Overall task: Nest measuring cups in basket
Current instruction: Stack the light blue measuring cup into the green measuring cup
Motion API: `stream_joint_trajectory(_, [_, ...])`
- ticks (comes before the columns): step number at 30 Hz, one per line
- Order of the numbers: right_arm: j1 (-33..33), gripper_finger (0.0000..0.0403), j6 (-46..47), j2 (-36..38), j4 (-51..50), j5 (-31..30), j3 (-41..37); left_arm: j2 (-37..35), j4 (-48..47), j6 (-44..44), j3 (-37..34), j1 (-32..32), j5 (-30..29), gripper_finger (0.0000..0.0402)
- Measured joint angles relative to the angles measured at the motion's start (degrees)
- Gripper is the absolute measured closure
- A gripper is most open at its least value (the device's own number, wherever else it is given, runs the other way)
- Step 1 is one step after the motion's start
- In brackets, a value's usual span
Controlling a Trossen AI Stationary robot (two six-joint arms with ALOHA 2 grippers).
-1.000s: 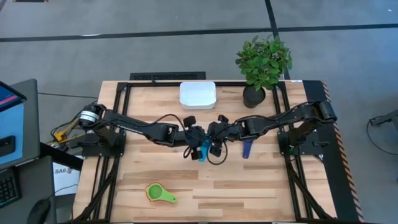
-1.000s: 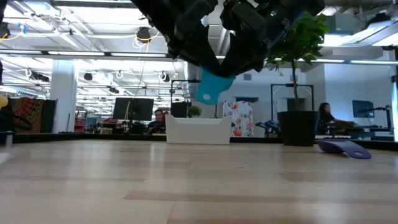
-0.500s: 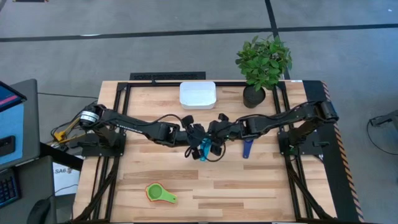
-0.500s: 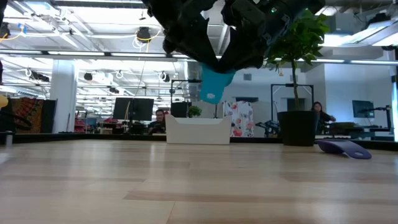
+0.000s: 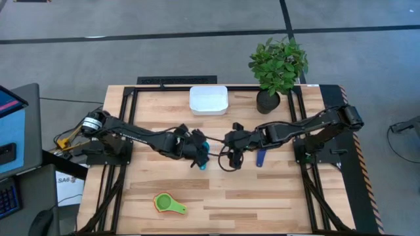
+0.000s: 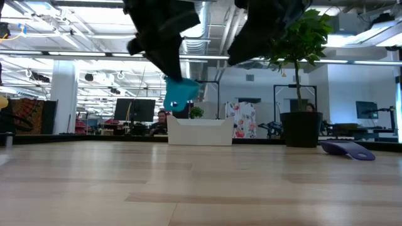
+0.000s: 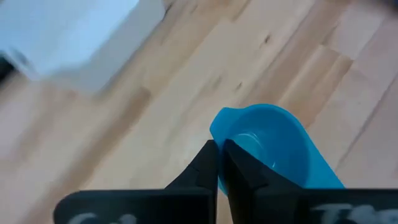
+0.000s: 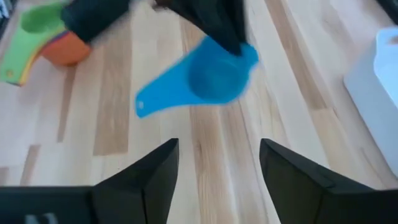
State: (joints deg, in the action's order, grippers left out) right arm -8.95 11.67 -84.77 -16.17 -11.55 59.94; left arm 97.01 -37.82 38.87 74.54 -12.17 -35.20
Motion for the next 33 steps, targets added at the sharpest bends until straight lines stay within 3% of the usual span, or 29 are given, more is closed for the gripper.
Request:
stream_joint_trajectory(5, [0.6, 0.0157, 1.2, 0.0, -1.0, -0.5, -1.1, -1.8, -6.9, 18.3, 0.0, -5.3, 0.7, 0.0401])
stream_joint_trajectory(12, [2.0, 0.0163, 1.8, 0.0, -0.8, -0.7, -4.0, -6.5, -19.6, 49.2, 0.0, -18.5, 1.7, 0.0401])
stream_joint_trajectory(20, [2.3, 0.0163, 2.0, 0.0, 1.1, -0.7, -5.8, -5.9, -26.2, 79.1, 0.0, -32.3, 9.3, 0.0401])
stream_joint_trajectory(33, [2.4, 0.0163, 1.8, -0.1, 0.8, -0.7, -6.9, -3.1, -18.5, 82.8, 0.0, -37.4, 17.4, 0.0401])
